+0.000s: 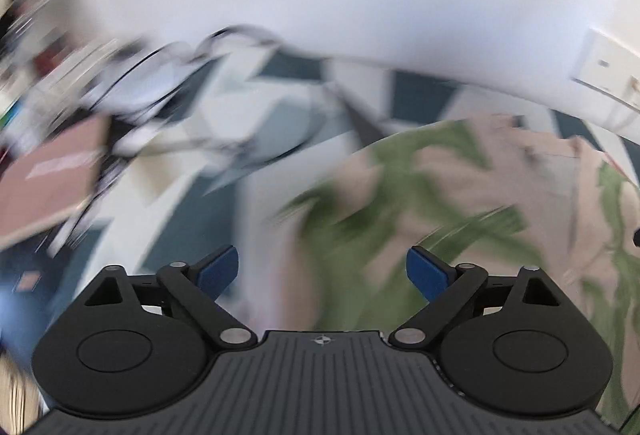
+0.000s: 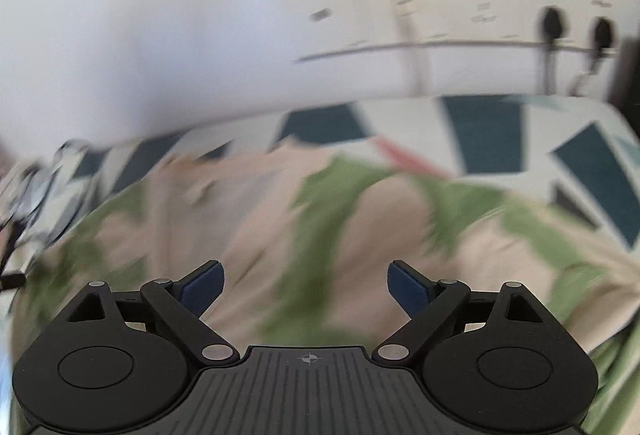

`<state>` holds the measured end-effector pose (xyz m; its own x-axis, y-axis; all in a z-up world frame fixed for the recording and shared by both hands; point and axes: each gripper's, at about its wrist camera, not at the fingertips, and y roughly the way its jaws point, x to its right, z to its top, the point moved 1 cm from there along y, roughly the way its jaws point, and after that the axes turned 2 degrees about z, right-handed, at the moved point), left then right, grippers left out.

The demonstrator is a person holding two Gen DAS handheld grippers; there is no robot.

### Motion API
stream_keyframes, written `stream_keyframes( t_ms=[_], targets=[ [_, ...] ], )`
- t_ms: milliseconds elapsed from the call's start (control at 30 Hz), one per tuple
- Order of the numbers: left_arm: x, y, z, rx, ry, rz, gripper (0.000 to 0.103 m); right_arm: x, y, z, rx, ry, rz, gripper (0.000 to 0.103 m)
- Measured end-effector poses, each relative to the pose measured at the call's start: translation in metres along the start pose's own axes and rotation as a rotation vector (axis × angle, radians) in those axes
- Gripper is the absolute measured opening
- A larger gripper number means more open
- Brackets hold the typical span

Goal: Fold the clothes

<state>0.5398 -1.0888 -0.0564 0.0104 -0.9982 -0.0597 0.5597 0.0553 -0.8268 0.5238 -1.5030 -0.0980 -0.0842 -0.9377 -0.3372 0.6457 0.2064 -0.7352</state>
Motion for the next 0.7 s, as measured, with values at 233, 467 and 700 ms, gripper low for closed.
stream_keyframes(
  t_ms=[233, 467, 700],
  targets=[
    [-0.064, -0.009, -0.082, -0.182, -0.113, 0.004, 0.096, -0.036, 0.005, -0.025, -0.094, 0.020, 0.035, 0.088],
    [-0.059, -0.008, -0.137, -0.261, -0.087, -0.151, 0.096, -0.086, 0.004, -0.055, -0.153, -0.087, -0.006, 0.088],
    [-0.045, -0.019, -0.152, -0.174, 0.101, -0.212, 0.032, -0.151, 0.008, -0.075, -0.179, -0.207, 0.001, 0.088]
  ],
)
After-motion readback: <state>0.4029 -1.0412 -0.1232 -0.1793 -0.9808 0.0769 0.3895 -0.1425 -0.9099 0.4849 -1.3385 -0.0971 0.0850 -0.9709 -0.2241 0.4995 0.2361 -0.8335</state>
